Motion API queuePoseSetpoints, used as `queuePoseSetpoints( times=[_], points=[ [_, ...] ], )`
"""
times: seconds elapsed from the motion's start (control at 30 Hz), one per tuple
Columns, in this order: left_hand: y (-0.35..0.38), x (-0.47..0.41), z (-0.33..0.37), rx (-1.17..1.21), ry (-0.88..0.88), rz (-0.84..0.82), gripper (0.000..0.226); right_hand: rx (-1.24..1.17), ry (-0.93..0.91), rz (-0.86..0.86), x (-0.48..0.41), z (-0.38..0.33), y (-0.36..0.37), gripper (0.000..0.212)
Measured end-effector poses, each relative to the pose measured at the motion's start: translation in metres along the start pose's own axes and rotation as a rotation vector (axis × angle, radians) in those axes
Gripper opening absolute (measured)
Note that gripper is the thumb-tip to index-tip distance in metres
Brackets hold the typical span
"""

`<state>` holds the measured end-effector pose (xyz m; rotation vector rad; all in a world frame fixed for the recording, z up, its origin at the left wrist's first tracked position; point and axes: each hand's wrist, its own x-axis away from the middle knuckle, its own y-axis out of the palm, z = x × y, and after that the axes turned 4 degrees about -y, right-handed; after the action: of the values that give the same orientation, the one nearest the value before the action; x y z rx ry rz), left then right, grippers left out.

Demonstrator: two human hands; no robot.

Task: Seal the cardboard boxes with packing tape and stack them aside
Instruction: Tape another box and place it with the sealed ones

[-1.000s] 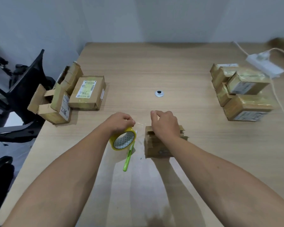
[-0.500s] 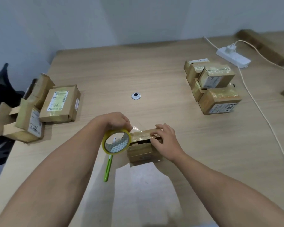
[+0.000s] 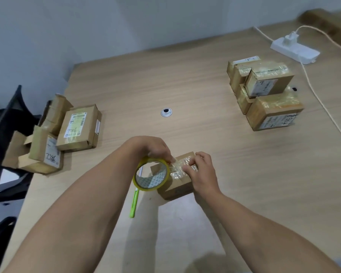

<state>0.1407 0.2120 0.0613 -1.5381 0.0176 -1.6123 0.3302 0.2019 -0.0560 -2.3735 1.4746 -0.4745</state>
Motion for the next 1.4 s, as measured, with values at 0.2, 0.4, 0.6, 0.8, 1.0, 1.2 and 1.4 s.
queuePoseSetpoints(
  times=[0.2, 0.4, 0.6, 0.8, 1.0, 1.2, 1.4],
  points=[
    [0.015, -0.025, 0.029, -0.084, -0.123, -0.061, 0.045, -0.038, -0.025, -0.018, 0.002, 0.008, -0.014, 0.019],
    [0.017, -0.032, 0.055, -0.204, -0.136, -0.174, 0.025, -0.276, 0.096, -0.122, 0.000, 0.009, -0.033, 0.035],
    [0.019, -0.041, 0.056, -0.271, -0.210, -0.163, 0.049, -0.357, 0.120, -0.162, -0.002, 0.009, -0.040, 0.024],
    [0.020, -0.046, 0.062, -0.302, -0.194, -0.197, 0.040, -0.306, 0.107, -0.242, 0.002, 0.012, -0.043, 0.035],
    [0.026, -0.047, 0.068, -0.230, -0.261, -0.227, 0.051, -0.112, 0.126, -0.163, -0.004, 0.013, -0.036, 0.025],
    [0.026, -0.044, 0.070, -0.149, -0.256, -0.218, 0.051, -0.080, 0.200, -0.106, -0.010, 0.016, -0.038, 0.016],
    [0.026, -0.047, 0.066, -0.126, -0.250, -0.174, 0.045, -0.076, 0.290, -0.104, -0.016, 0.015, -0.040, 0.021]
  ],
)
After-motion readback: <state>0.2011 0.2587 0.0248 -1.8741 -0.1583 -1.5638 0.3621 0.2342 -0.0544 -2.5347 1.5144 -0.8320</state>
